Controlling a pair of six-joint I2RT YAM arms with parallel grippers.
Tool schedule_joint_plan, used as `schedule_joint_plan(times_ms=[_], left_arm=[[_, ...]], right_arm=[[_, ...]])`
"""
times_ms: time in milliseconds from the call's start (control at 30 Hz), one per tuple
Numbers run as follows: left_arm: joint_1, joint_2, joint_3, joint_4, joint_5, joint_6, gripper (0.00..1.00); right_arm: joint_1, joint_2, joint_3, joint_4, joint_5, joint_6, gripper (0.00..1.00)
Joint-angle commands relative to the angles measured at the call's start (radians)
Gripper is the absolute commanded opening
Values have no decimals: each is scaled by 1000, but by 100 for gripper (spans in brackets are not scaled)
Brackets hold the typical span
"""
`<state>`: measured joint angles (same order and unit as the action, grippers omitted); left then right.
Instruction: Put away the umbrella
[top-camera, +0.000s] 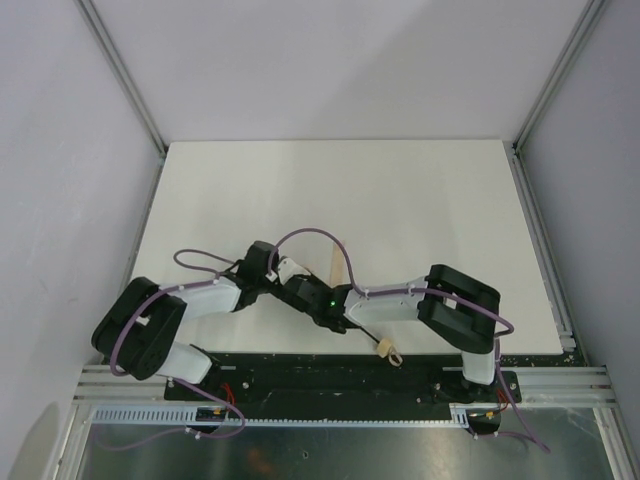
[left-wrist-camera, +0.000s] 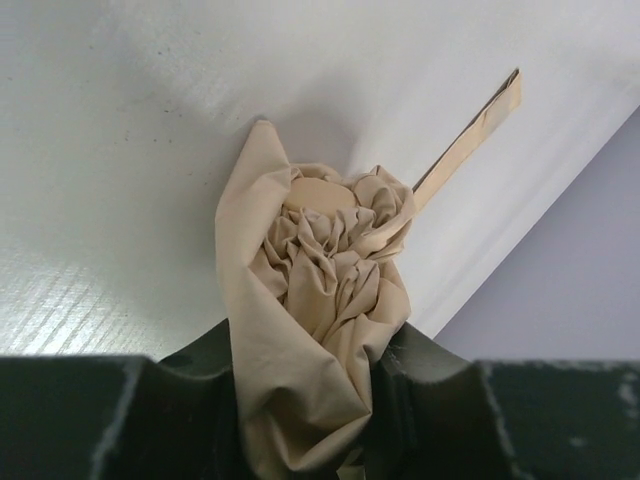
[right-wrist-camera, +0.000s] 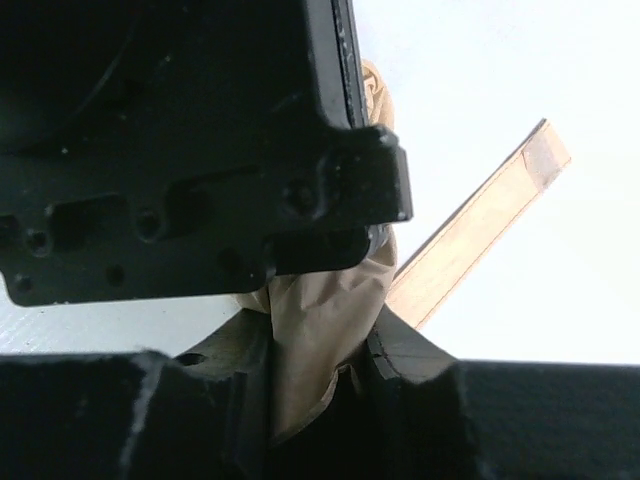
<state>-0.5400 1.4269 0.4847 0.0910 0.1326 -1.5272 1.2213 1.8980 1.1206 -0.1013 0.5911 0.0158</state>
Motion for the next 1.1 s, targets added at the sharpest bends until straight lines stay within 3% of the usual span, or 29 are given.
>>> schedule_joint_plan(times_ms=[0, 67, 100, 133, 267, 333, 400, 667, 833, 1067], left_arm=[[-13, -37, 11, -135, 28, 5, 0], [-12, -52, 12, -134, 15, 32, 1], [-12, -63, 12, -133, 3, 49, 7], [-12, -77, 11, -132, -9, 67, 15], [-9, -131, 6, -130, -63, 128, 68], [-6, -135, 6, -129, -64, 149, 84], [-5, -118, 14, -125, -46, 166, 92], [-13, 5, 28, 24, 26, 214, 96], [-28, 50, 32, 49, 15, 209, 92], [-65, 90, 21, 71, -27, 162, 68]], right_arm=[[-44, 45, -69, 67, -25, -52, 3], [-71, 25, -102, 111, -147, -71, 1], [-82, 11, -122, 139, -205, -79, 0], [-96, -1, -141, 160, -253, -84, 0], [-183, -46, -169, 175, -509, -51, 0], [-240, -64, -177, 178, -640, -29, 0], [-296, -79, -185, 185, -779, 9, 0], [-469, -66, -186, 272, -1286, 174, 0], [-508, -51, -185, 327, -1449, 264, 0], [-530, -19, -186, 422, -1535, 342, 0]])
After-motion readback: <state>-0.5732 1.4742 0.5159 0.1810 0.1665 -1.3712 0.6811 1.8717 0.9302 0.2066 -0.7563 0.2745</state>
